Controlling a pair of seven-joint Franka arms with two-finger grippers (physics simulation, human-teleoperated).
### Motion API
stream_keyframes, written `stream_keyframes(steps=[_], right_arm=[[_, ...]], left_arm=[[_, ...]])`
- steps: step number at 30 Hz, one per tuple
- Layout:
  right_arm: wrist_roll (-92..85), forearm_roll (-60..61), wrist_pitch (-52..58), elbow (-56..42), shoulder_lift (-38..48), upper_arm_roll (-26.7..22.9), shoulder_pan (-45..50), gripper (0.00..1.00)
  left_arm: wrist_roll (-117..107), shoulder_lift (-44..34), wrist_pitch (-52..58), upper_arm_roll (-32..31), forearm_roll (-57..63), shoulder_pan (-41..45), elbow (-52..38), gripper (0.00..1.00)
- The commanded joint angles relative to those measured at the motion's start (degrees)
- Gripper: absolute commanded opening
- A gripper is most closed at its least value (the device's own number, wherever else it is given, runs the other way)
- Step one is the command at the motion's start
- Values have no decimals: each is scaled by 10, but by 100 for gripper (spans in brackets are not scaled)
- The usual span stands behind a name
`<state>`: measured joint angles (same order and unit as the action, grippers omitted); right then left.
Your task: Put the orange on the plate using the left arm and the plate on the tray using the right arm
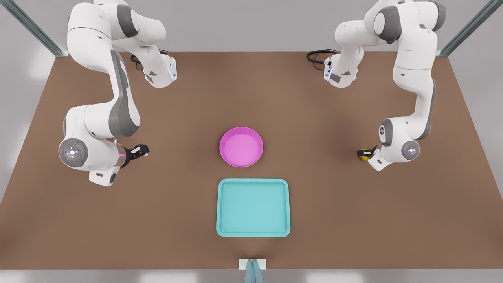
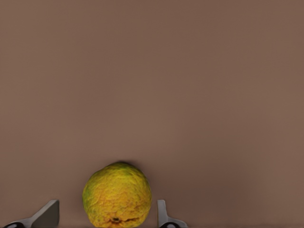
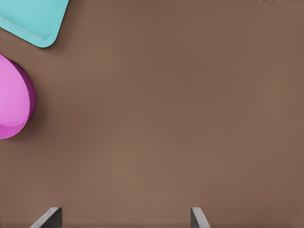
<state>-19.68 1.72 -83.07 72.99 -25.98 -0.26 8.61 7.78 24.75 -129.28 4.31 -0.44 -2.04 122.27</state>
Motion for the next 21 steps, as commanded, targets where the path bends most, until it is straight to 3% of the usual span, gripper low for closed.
stream_keyframes(steps=[1,11,13,14,19,20,21], right_arm=[[-7,0,-1,0,1,0,0,100],[-6,0,0,0,-2,1,0,100],[-6,0,0,0,-2,0,-1,100],[-6,0,0,0,-3,1,0,100],[-6,0,0,0,-4,1,-1,100],[-6,0,0,0,-4,1,-1,100],[-6,0,0,1,-4,1,0,100]], left_arm=[[30,7,-5,0,1,-1,0,100],[30,33,-29,0,1,0,-1,100],[30,32,-29,0,1,1,-1,79],[30,30,-27,0,1,1,-2,75],[27,15,-19,0,1,3,-4,72],[-13,-14,4,-13,0,22,-10,72],[-100,-23,80,-40,0,70,-72,73]])
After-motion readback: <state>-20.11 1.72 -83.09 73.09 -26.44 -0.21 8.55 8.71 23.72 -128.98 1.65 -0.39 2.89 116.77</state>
